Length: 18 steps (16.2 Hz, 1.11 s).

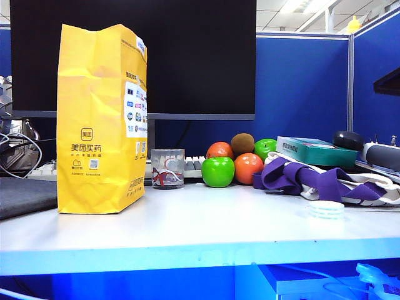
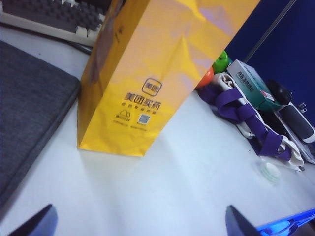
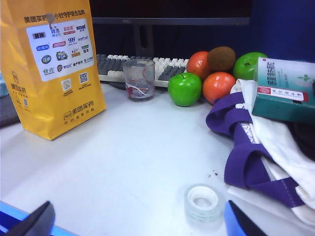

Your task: Pick up the transparent tape and throw it into the yellow paper bag.

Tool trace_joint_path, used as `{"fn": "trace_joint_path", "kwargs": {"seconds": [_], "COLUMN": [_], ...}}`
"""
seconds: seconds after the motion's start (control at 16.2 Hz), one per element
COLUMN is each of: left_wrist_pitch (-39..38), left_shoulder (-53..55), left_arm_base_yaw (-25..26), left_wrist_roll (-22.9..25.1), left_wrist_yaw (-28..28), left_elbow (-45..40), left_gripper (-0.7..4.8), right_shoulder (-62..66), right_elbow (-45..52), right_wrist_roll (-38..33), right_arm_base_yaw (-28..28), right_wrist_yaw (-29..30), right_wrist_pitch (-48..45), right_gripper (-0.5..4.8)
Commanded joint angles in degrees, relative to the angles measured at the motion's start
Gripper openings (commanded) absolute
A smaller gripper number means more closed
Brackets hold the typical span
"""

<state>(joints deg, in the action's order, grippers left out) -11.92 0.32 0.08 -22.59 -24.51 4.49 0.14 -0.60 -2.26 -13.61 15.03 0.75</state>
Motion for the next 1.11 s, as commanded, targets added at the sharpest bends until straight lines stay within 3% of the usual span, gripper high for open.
{"fn": "trace_joint_path", "kwargs": {"seconds": [0.06,0.18,0.31,0.43,0.62,0.74,1.11], "left_wrist_pitch": [7.9,18.3,22.3,21.5,18.3,15.0,8.0], "left_shoulder": [-0.1,-0.1,0.0,1.5,8.7,17.7,42.4], "left_arm_base_yaw": [-0.2,-0.2,-0.1,-0.1,-0.2,-0.2,-0.2], "left_wrist_roll": [-6.3,-8.0,-7.7,-2.5,3.7,10.6,19.2], "left_wrist_yaw": [-3.3,-6.2,-2.0,-1.9,-4.7,-7.8,-17.4], "left_elbow": [0.2,0.2,1.6,4.8,12.3,19.6,39.5], "left_gripper": [4.79,4.79,4.79,4.79,4.79,4.79,4.79], "right_shoulder": [0.0,-0.1,0.0,0.0,0.0,0.0,2.4], "right_elbow": [0.5,0.5,0.5,0.3,-1.0,-1.4,-7.1], "right_wrist_roll": [-8.7,-8.7,-8.3,-7.1,-5.2,-5.0,-5.0], "right_arm_base_yaw": [0.0,-0.1,-0.2,-0.1,-0.1,-0.1,-0.1], "right_wrist_yaw": [0.4,1.6,2.1,-0.4,-5.4,-9.9,-21.2], "right_wrist_pitch": [-1.2,-2.4,-6.4,-12.2,-9.2,-7.8,-2.9], "right_gripper": [4.79,4.79,4.79,4.79,4.79,4.79,4.79]}}
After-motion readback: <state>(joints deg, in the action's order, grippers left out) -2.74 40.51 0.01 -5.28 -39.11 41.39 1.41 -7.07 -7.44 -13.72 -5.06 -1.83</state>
